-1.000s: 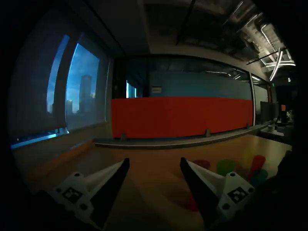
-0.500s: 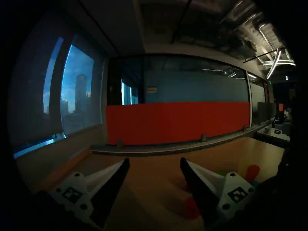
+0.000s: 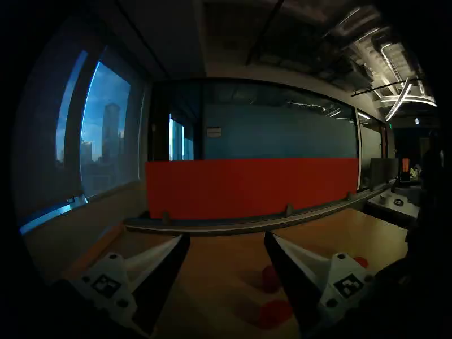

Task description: Pour water

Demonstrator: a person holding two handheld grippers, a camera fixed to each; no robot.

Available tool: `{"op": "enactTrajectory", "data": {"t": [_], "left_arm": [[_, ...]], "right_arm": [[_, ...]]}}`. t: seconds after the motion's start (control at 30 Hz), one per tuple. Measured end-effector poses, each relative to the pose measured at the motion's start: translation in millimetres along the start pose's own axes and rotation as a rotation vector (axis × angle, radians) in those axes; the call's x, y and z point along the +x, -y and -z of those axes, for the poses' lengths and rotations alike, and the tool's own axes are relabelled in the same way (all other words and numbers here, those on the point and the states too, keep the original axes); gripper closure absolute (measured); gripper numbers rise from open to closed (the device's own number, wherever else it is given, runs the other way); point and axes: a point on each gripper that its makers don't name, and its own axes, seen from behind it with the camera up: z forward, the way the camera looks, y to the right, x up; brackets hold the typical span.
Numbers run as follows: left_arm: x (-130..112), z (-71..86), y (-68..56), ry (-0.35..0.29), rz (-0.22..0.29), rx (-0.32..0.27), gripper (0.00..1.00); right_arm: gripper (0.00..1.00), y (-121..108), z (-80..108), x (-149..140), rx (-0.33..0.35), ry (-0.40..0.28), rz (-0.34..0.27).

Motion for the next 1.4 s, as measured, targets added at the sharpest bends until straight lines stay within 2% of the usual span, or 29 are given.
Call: {"op": "enactTrajectory", "data": {"t": [0.27,0.4,0.77,0.97,1.07,1.17,1.4], "left_arm": [[9,-2.3,-9.8,0.0,0.012,-0.061,0.03],[10,-2.7,-16.6,0.006,0.011,-0.098,0.02],[15,-1.5,-48.0,0.004,0.001,-0.238,0.02],[19,5.0,-71.7,-0.002,-0.01,-0.35,0.02],[21,9.0,-81.1,-0.006,-0.017,-0.395,0.02],[20,11.6,-87.8,-0.009,-0.021,-0.426,0.02],[16,10.2,-95.0,0.01,-0.027,-0.454,0.02]], "right_arm": [[0.0,8,-0.5,1,0.049,0.008,-0.011],[0.0,14,0.5,6,0.097,0.003,-0.013],[0.0,50,10.6,12,0.298,0.002,-0.021],[0.0,84,23.7,17,0.445,-0.014,0.025],[0.0,93,29.9,20,0.492,-0.017,0.041],[0.0,98,33.2,20,0.514,-0.018,0.058],[0.0,100,33.3,15,0.526,0.002,0.083]]}}
